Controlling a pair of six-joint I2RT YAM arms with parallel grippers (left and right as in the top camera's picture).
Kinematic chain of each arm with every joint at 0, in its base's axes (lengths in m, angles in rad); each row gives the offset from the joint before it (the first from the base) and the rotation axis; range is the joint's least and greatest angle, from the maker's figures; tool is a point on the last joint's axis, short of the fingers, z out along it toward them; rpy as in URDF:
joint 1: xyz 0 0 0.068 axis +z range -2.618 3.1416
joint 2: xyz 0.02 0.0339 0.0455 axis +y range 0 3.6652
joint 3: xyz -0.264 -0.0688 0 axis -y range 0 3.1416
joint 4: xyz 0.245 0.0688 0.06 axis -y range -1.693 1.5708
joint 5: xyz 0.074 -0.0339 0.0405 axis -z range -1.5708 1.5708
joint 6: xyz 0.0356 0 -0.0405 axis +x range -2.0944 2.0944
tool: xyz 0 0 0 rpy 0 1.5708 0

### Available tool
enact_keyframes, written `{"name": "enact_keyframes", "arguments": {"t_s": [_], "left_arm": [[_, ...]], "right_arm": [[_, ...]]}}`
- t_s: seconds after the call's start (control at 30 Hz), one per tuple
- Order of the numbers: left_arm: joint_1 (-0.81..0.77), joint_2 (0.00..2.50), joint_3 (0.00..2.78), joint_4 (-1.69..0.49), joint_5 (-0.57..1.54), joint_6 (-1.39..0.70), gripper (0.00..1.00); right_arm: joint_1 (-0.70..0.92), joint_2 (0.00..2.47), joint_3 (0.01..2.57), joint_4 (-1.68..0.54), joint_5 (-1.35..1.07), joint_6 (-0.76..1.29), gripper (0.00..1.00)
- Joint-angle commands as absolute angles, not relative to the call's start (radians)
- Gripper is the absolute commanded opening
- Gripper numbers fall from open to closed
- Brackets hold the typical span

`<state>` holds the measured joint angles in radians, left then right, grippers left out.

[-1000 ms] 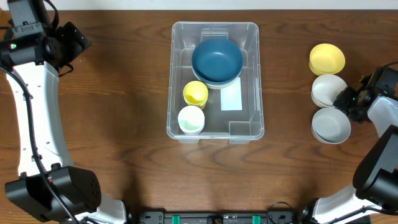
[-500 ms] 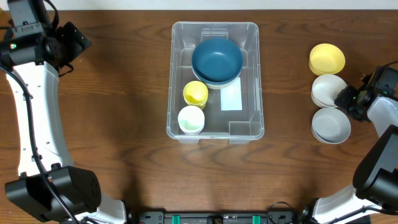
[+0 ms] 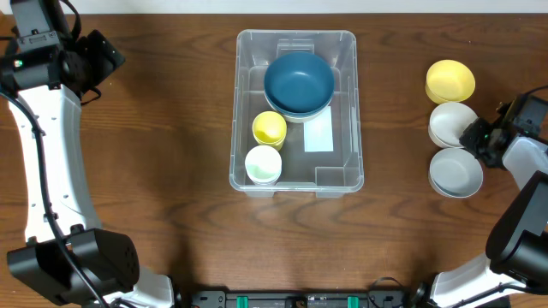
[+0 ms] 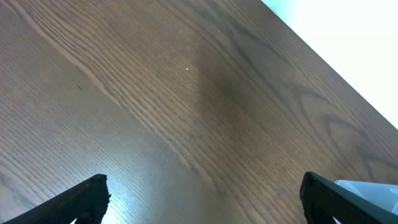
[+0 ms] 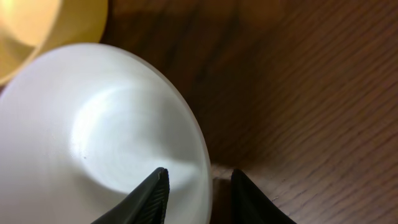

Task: Pack container
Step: 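Lower the right gripper onto the white bowl's rim and grasp it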

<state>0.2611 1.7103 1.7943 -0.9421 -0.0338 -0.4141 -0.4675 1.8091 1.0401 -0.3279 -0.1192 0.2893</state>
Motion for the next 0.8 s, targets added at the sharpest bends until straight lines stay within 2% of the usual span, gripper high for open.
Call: {"name": "enact_keyframes", "arguments": {"t_s": [0.0, 0.13, 0.2, 0.33, 0.5, 0.77], "left_arm": [[0.265, 1.712, 1.804, -0.946, -0.046, -0.404, 0.98], [0.265, 1.712, 1.804, -0.946, -0.046, -0.404, 0.98], [0.265, 1.712, 1.804, -0.946, -0.046, -0.404, 0.98], [0.265, 1.712, 1.804, -0.946, -0.046, -0.404, 0.98], [0.265, 1.712, 1.804, -0.946, -0.046, -0.404, 0.98], [0.265, 1.712, 1.804, -0.946, -0.046, -0.404, 0.98]], "right_arm": [[-0.475, 1.82, 1.03, -0.318, -0.113, 0.31, 0.34], [-0.475, 1.82, 1.03, -0.317, -0.117, 0.31, 0.33], [-0.475, 1.82, 1.03, -0.317, -0.118, 0.31, 0.3], [-0.475, 1.82, 1.029, -0.319, -0.135, 0.311, 0.16], [-0.475, 1.82, 1.029, -0.323, -0.139, 0.318, 0.14], [-0.475, 1.82, 1.029, -0.329, -0.168, 0.318, 0.02]]}}
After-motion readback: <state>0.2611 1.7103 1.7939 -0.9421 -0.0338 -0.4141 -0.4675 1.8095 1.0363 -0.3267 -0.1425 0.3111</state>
